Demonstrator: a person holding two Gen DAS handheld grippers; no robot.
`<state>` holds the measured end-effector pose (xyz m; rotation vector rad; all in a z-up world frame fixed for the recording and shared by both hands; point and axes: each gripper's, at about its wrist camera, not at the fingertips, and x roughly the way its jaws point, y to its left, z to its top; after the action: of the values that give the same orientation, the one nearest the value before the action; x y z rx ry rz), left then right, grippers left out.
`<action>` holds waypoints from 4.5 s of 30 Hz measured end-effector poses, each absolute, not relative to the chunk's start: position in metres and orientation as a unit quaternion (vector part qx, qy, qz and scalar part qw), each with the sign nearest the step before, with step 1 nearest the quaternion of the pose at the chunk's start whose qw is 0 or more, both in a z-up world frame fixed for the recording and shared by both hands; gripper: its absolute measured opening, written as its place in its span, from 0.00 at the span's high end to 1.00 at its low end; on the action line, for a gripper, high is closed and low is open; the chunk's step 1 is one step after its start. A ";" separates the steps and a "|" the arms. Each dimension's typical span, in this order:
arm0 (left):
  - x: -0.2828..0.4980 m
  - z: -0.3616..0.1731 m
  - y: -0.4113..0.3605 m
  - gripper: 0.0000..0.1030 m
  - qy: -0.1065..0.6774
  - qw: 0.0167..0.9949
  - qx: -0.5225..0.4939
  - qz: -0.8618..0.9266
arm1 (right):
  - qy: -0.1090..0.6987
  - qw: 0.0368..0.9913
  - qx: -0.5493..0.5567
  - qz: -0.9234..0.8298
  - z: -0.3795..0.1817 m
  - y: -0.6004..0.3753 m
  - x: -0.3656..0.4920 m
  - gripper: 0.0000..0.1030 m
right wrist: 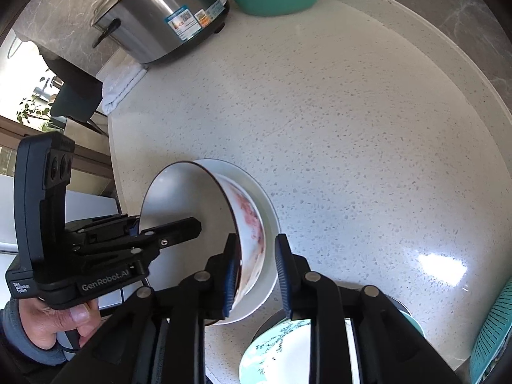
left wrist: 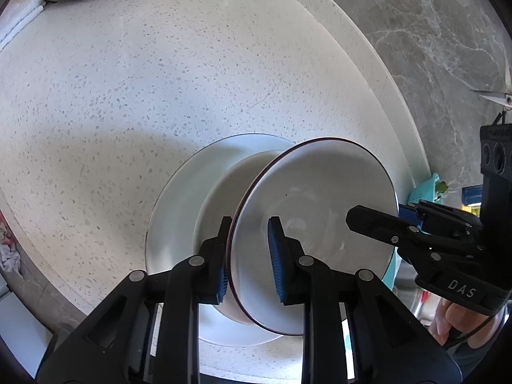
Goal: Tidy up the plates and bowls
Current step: 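Lift the pink floral bowl with both tools and lower it into the white bowl, then open both tools to release the floral bowl into the white bowl, then close both tools on the white plate rim under the nested bowls, then lift the white plate with bowls and carry it over the teal plate stack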
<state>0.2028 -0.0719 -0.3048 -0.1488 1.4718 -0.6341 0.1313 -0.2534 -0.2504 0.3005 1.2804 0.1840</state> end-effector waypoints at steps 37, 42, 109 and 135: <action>0.201 -0.241 -0.003 0.45 0.598 0.730 -0.113 -0.310 | 0.598 0.793 0.084 0.085 -0.255 -0.228 0.140 0.90; 0.200 -0.226 0.014 0.40 0.573 0.751 -0.087 -0.316 | 0.571 0.807 0.114 0.098 -0.238 -0.251 0.128 0.38; 0.217 -0.340 -0.033 0.77 0.585 0.741 0.068 -0.324 | 0.597 0.779 0.108 0.156 -0.326 -0.231 0.143 0.69; 0.241 -0.338 -0.050 0.87 0.580 0.751 0.066 -0.309 | 0.574 0.809 0.089 0.088 -0.319 -0.216 0.147 0.81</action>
<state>0.2405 -0.0495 -0.3377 0.1434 1.2658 -0.6743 0.1474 -0.2158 -0.3194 0.1913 1.2271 0.1874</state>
